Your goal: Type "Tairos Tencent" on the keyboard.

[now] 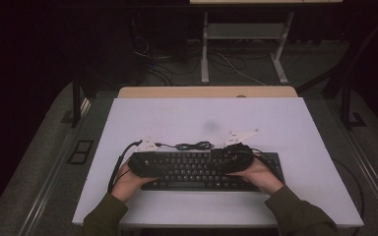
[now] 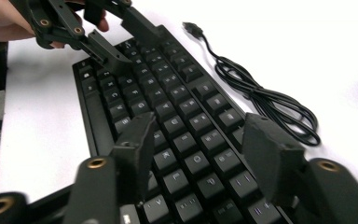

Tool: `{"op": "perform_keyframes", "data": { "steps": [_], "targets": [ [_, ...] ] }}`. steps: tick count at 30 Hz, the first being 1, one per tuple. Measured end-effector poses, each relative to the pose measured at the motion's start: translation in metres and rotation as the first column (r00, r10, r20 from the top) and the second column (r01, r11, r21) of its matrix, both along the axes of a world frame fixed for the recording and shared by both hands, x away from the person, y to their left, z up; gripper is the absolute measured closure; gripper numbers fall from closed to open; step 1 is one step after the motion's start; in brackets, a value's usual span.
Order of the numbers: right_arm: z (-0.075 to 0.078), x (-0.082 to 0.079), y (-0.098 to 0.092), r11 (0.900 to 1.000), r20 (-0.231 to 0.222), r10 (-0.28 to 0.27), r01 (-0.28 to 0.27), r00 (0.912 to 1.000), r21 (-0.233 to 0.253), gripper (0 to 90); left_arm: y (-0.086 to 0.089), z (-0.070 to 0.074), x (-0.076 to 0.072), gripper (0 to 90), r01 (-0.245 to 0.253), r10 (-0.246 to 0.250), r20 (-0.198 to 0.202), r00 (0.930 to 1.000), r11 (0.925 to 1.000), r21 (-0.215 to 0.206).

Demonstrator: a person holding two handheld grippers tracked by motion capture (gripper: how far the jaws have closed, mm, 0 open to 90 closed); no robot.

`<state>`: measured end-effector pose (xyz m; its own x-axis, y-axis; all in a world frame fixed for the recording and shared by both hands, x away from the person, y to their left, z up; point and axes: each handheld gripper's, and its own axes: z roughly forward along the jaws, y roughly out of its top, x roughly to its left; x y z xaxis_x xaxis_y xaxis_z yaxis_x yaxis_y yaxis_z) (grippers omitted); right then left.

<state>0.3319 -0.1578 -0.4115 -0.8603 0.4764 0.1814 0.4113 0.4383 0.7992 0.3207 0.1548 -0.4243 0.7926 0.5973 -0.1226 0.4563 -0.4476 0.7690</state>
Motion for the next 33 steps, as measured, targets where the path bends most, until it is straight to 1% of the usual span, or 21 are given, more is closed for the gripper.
{"op": "perform_keyframes", "data": {
  "steps": [4, 8, 12, 15, 18, 19, 22, 26, 33],
  "targets": [
    [0.002, 0.0, 0.007, 1.0, -0.002, 0.016, -0.016, 0.9999, 0.004, 50.9, 0.0, 0.0, -0.001, 36.7, -0.012, 0.012, 0.003, 0.9999, 0.9999, -0.004],
    [0.001, -0.001, 0.012, 1.0, -0.004, 0.027, -0.027, 0.9996, 0.008, 58.0, -0.001, 0.0, 0.0, 27.9, -0.024, 0.024, 0.01, 0.9997, 0.9997, 0.0],
    [0.0, 0.0, 0.012, 0.999, -0.012, 0.031, -0.031, 0.9994, 0.022, 69.3, -0.002, -0.001, 0.0, 19.6, -0.035, 0.035, 0.014, 0.9993, 0.9994, 0.001],
    [0.0, 0.0, 0.012, 0.999, -0.016, 0.033, -0.033, 0.9993, 0.028, 78.3, -0.002, -0.001, 0.0, 15.9, -0.039, 0.039, 0.018, 0.9991, 0.9992, -0.005],
    [0.0, 0.0, 0.013, 0.999, -0.023, 0.036, -0.036, 0.9991, 0.026, 87.2, -0.002, -0.001, 0.0, 13.3, -0.031, 0.031, 0.019, 0.9994, 0.9995, 0.005],
    [-0.001, 0.0, 0.014, 0.999, -0.025, 0.038, -0.038, 0.999, 0.028, 89.0, -0.003, -0.002, 0.0, 12.7, -0.035, 0.035, 0.019, 0.9992, 0.9994, -0.003],
    [-0.003, -0.001, 0.016, 0.999, -0.029, 0.048, -0.047, 0.9984, 0.025, 89.2, -0.004, -0.003, 0.001, 7.2, -0.032, 0.032, 0.01, 0.9994, 0.9994, -0.01],
    [-0.004, -0.002, 0.019, 0.998, -0.037, 0.059, -0.058, 0.9976, 0.022, 89.2, -0.005, -0.003, 0.001, 6.1, -0.028, 0.028, 0.012, 0.9995, 0.9996, -0.005],
    [-0.009, -0.005, 0.026, 0.997, -0.043, 0.082, -0.082, 0.9957, 0.013, 89.2, -0.006, -0.004, 0.001, 6.3, -0.027, 0.027, 0.013, 0.9995, 0.9996, -0.008]
  ]
}}
